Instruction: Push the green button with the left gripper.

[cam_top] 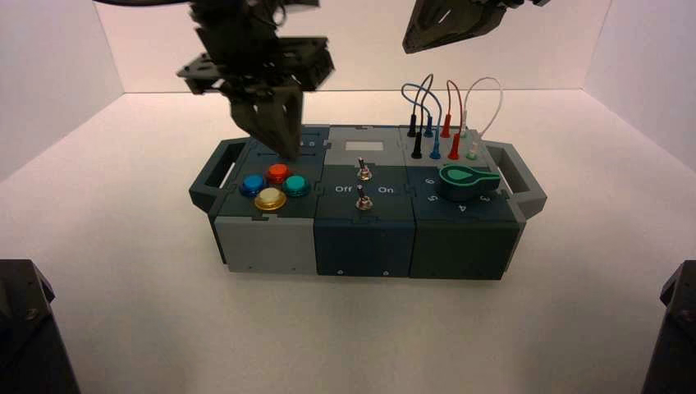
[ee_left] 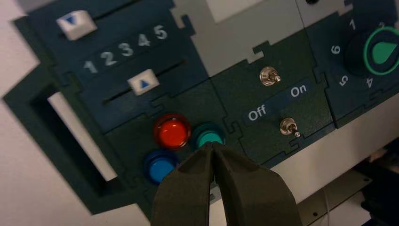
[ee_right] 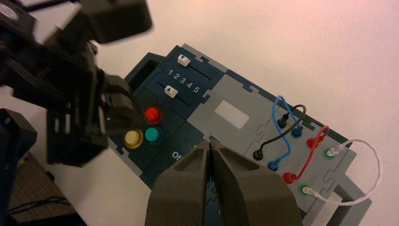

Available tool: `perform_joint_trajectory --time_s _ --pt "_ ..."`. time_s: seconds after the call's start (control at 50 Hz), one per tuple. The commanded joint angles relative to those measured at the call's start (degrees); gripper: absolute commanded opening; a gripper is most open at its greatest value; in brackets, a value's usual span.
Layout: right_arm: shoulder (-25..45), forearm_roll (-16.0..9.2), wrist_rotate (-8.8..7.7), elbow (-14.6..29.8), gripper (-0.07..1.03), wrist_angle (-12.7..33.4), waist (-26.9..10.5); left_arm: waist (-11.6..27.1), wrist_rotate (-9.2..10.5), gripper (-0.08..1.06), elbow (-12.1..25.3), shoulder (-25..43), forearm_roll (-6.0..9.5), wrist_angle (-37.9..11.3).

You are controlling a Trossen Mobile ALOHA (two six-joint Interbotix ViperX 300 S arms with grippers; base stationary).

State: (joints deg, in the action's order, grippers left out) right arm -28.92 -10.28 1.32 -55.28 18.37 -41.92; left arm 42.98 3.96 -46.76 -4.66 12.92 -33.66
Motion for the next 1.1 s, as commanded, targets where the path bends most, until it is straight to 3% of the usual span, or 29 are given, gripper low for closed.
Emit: perform_joint_trajectory --time_s 0.02,0.62,0.96,1.1 --pt "-0.5 0.1 0.09 0.7 -0.02 -0.3 0.1 0.8 -0.09 -0.03 1.9 0.7 0.18 0.3" --pt "-1.1 0.2 0.09 0.6 -0.02 0.0 0.1 0.9 -0.18 -0.03 0.9 8.0 -0.35 0.4" --pt "-4.3 0.2 0.00 -0.3 -0.02 2.2 0.0 0.9 0.26 -0.03 2.5 -2.7 -0.97 -0.9" --pt "-5.4 0.5 -0.26 -1.1 -0.02 3.3 0.0 0.9 0.26 -0.03 3.0 -3.6 -1.05 -1.1"
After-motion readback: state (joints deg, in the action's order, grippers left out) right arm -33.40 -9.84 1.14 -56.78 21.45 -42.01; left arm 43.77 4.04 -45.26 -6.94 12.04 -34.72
